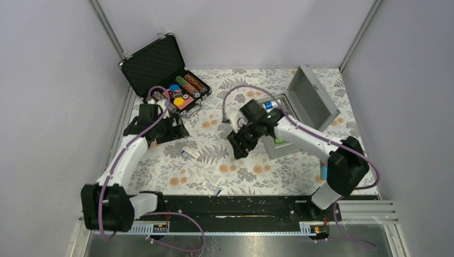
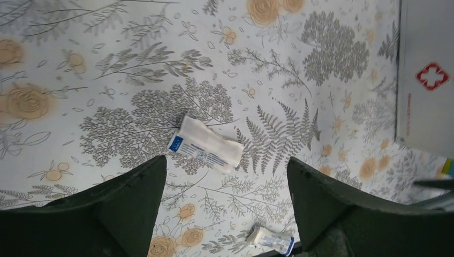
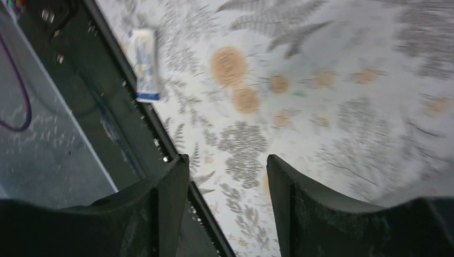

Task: Organize the medicine kit
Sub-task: Pick up the medical item at the center of the board.

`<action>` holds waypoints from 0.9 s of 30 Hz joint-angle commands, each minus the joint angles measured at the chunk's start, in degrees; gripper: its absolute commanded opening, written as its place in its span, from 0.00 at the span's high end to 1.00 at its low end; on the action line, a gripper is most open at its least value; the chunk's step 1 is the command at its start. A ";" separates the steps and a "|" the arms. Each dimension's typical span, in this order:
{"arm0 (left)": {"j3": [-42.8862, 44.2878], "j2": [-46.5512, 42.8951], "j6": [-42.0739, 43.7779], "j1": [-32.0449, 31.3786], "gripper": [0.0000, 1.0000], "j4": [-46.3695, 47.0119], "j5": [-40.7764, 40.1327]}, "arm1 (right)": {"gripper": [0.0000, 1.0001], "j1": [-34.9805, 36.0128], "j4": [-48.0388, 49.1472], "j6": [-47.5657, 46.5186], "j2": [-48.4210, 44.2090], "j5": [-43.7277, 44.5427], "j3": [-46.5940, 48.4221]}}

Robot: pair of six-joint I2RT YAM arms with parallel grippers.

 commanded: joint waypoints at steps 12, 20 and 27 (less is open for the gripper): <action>-15.91 -18.16 -14.59 15.72 0.18 18.96 2.27 | 0.29 21.29 1.95 -2.54 13.98 8.11 7.09; -15.61 -23.59 -14.29 14.33 0.13 20.93 -4.22 | 0.31 27.13 6.03 1.27 23.30 14.90 14.96; -14.88 -26.92 -15.31 13.30 0.11 21.62 -11.30 | 0.33 30.45 6.18 2.88 28.30 18.31 16.39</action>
